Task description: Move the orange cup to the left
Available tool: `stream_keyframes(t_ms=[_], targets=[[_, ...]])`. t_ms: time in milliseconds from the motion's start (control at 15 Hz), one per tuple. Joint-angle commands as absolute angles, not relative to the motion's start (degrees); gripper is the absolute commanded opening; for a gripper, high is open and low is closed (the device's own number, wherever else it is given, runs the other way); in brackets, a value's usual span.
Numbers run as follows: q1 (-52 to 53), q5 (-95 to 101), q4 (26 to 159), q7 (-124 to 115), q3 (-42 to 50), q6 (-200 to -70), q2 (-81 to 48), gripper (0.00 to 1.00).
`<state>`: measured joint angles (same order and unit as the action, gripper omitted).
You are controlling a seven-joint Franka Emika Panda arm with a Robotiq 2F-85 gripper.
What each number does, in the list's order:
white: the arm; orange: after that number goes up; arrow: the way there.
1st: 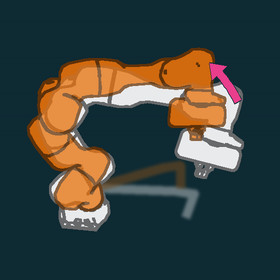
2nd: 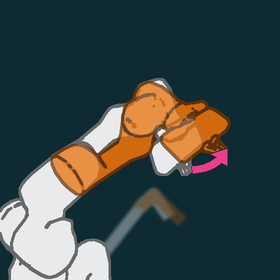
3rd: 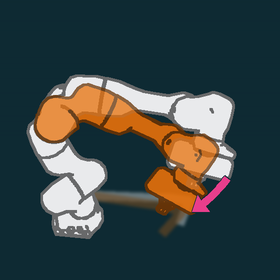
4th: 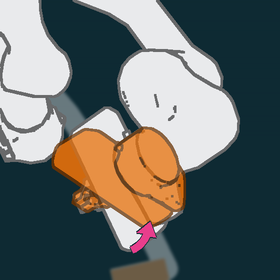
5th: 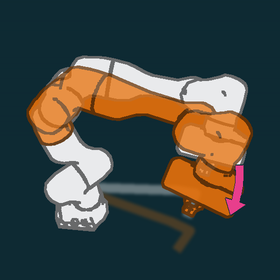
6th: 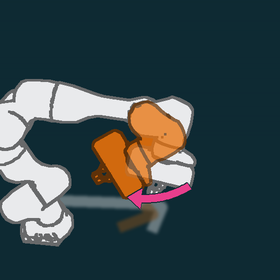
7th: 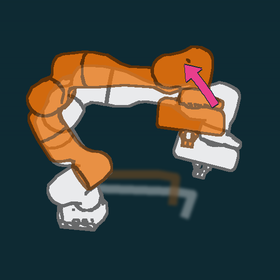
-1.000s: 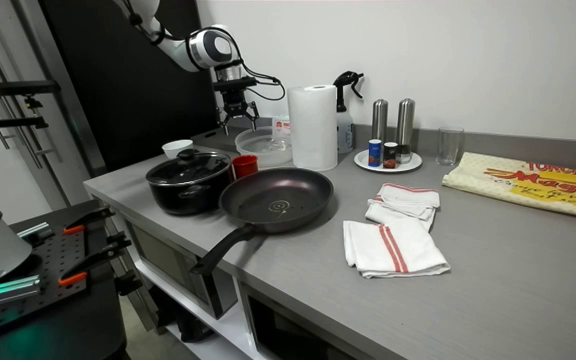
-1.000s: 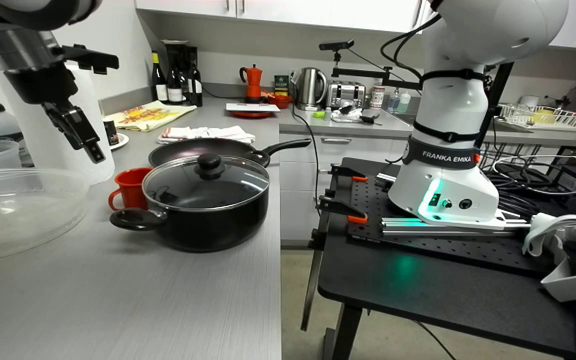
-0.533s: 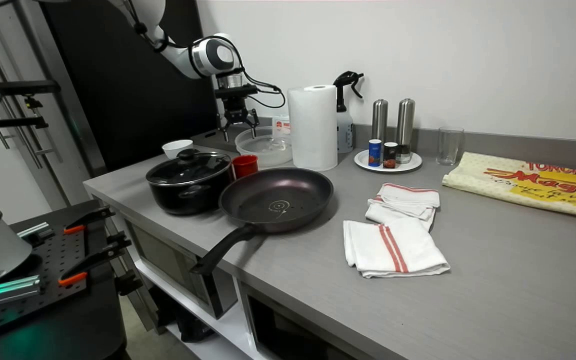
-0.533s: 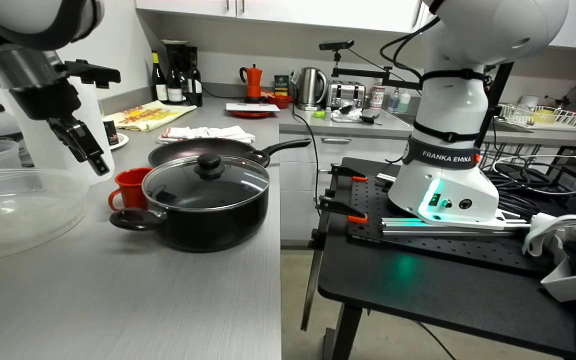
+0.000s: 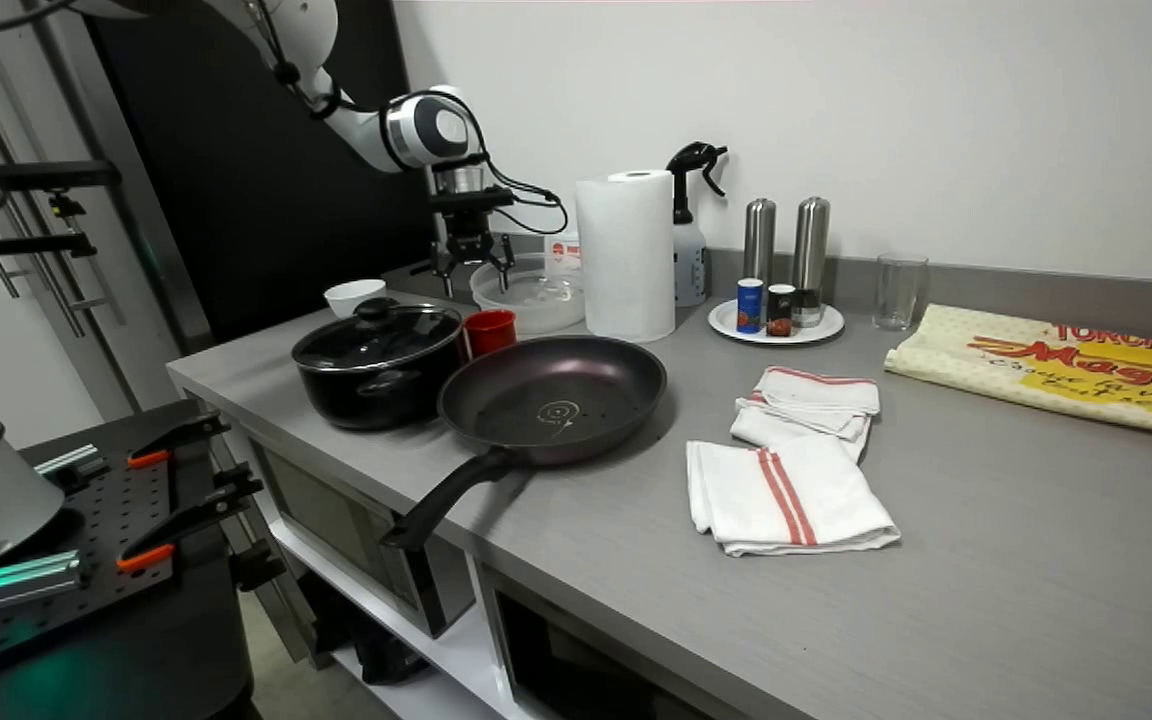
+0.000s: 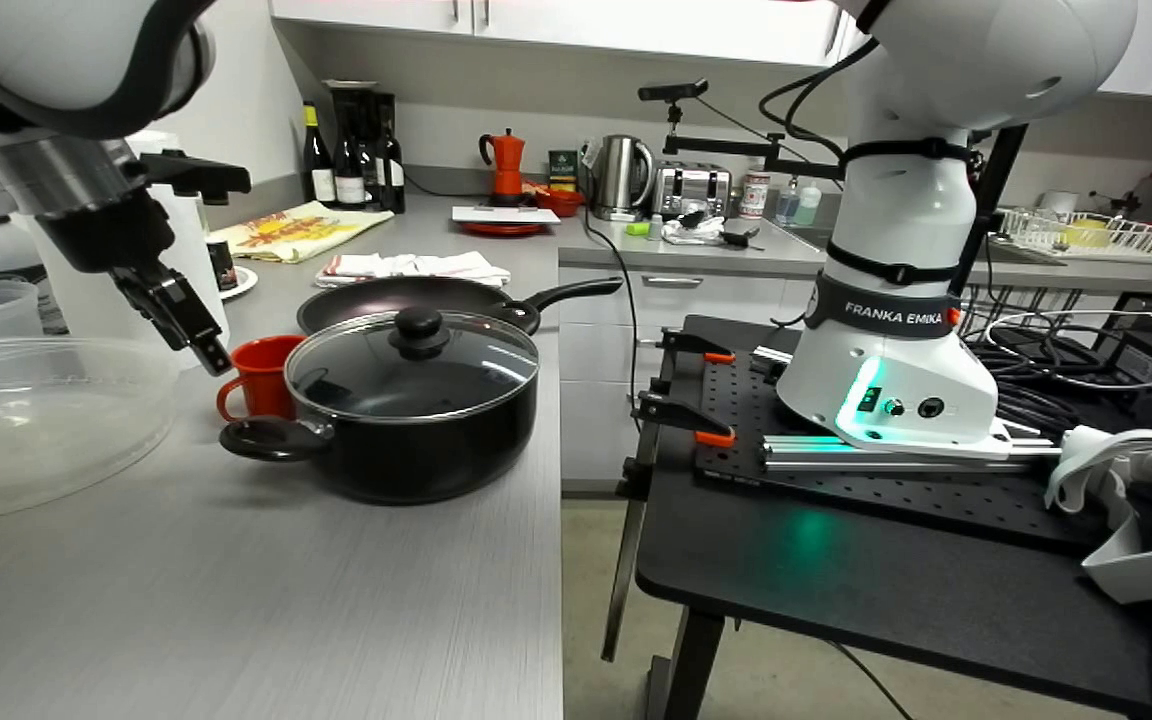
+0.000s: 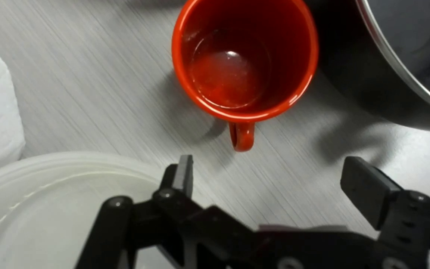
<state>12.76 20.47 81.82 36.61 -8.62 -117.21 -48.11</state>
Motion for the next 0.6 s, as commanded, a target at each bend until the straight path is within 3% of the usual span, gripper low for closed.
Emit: stream_keyframes(t_ms=[0, 533], targets=[[12.6, 20.1, 80.8, 37.2, -9.0, -116.8, -49.7, 1.00], [12.2, 20.0, 80.6, 37.2, -9.0, -116.8, -51.8, 1.00]])
